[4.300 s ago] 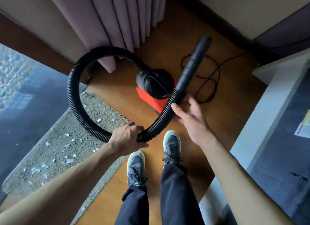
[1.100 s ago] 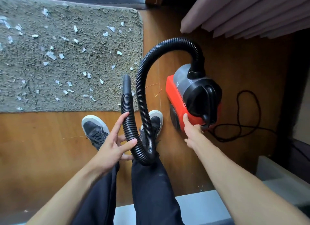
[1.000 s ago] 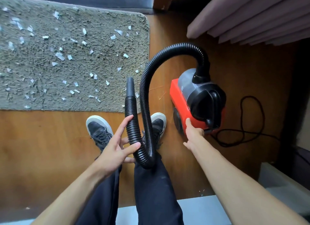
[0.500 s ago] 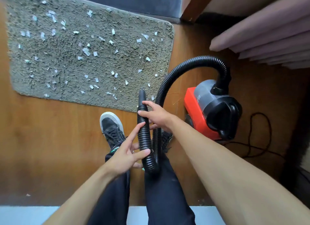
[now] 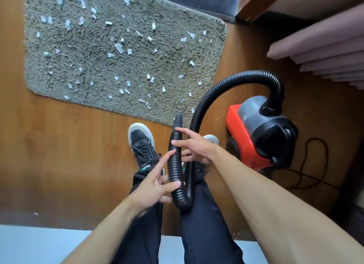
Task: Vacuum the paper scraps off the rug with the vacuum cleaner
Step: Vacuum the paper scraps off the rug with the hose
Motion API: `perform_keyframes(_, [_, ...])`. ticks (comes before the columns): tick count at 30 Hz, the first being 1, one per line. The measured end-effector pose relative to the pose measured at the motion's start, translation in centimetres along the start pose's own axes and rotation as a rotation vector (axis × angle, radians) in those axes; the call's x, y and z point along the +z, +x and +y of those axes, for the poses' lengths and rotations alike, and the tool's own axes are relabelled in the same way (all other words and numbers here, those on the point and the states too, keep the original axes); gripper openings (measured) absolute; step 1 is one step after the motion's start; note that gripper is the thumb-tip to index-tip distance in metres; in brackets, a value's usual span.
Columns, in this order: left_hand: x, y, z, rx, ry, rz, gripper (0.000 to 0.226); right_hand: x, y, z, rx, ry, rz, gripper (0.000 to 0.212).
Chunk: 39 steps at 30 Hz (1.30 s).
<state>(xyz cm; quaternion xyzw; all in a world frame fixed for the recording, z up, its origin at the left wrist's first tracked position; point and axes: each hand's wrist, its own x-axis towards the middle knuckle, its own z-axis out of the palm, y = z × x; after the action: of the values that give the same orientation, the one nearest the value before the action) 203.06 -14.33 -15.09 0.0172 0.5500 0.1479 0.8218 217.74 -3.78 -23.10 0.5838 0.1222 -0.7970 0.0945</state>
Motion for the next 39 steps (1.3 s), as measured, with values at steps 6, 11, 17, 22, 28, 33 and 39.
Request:
perform_keyframes(6, [-0.4,-0.2,-0.5,-0.004,-0.045,0.029,0.08,1.3,1.0,0.3,0.05,0.007,0.01,0.058])
perform_keyframes(11, [-0.9,0.3,-0.4,-0.002,-0.045,0.037,0.08,2.0,1.7,0.2,0.024,0.007,0.068,0.057])
perform_keyframes(17, [-1.3,1.1,-0.1,0.002,-0.026,0.047,0.078,2.2,2.1,-0.1,-0.007,0.008,0.137,0.056])
perform_keyframes(22, [-1.0,1.8,0.3,-0.005,0.019,0.034,0.078,1.7,2.0,0.3,-0.034,0.035,0.235,0.057])
perform_keyframes(28, [-0.3,2.9,1.3,0.004,0.095,0.004,0.076,0.3,1.3,-0.1,-0.08,0.107,0.338,0.054])
perform_keyframes(33, [0.1,3.6,2.0,0.014,0.117,-0.004,0.077,-0.5,1.4,-0.7,-0.079,0.11,0.327,0.056])
perform_keyframes(39, [0.0,3.4,1.8,0.047,0.079,0.029,0.078,0.3,1.9,-1.4,-0.072,0.076,0.284,0.057])
